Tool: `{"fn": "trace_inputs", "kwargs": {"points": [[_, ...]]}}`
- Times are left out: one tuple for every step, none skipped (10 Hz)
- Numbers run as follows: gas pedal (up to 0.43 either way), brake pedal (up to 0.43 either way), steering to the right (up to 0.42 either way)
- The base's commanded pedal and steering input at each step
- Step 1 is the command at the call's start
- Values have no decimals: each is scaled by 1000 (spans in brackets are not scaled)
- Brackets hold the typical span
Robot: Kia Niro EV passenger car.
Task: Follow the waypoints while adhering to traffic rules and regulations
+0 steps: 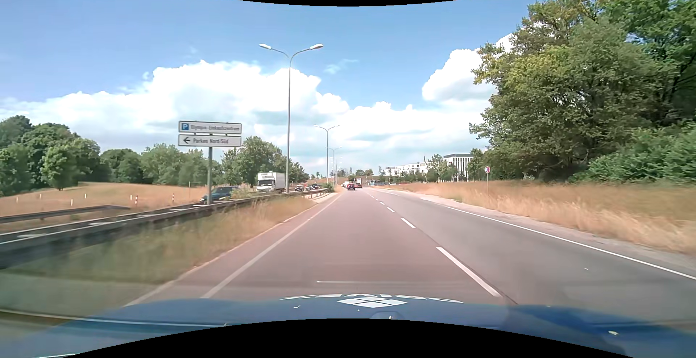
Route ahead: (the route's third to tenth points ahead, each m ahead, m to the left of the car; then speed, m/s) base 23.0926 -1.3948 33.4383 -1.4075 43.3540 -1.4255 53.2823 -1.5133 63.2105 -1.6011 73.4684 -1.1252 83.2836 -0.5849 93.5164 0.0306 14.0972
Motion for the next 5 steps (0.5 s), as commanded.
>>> {"fn": "trace_inputs", "kwargs": {"points": [[138, 0, -4], [130, 0, -4], [130, 0, -4], [118, 0, -4], [118, 0, -4]]}}
